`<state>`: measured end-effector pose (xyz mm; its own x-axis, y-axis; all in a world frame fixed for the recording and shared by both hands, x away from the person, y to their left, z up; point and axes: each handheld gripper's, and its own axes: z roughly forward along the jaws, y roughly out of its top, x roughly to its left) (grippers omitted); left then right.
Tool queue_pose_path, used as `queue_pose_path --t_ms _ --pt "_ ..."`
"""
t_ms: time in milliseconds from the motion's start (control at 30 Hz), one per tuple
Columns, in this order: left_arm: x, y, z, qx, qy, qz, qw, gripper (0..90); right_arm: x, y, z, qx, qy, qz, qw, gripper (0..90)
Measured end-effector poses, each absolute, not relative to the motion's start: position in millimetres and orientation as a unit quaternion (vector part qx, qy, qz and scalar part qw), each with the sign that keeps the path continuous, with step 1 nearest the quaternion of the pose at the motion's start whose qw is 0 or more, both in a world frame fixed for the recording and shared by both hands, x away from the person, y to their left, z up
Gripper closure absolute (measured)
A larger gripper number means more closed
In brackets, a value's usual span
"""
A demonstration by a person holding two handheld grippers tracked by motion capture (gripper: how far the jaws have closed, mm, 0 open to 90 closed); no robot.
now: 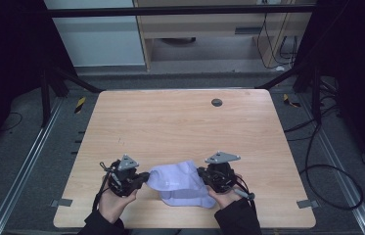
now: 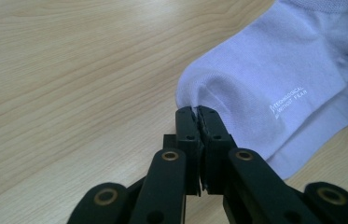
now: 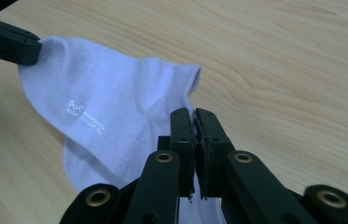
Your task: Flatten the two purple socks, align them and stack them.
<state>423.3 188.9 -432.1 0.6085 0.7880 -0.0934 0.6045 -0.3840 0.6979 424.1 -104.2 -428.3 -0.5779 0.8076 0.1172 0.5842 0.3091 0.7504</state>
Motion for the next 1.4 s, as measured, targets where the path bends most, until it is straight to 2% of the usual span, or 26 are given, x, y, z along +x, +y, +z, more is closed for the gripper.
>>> queue_pose_path --t_ms 400,1400 --pt "416.7 166.8 -443.9 0.840 0.403 0.106 0.348 87.5 406.6 -122.1 -440.4 0.442 0.800 0.381 0.138 87.0" --pt "416.6 150.0 -466.0 0.856 0.393 0.082 0.325 87.4 396.8 -135.5 -461.2 0.462 0.803 0.358 0.117 86.9"
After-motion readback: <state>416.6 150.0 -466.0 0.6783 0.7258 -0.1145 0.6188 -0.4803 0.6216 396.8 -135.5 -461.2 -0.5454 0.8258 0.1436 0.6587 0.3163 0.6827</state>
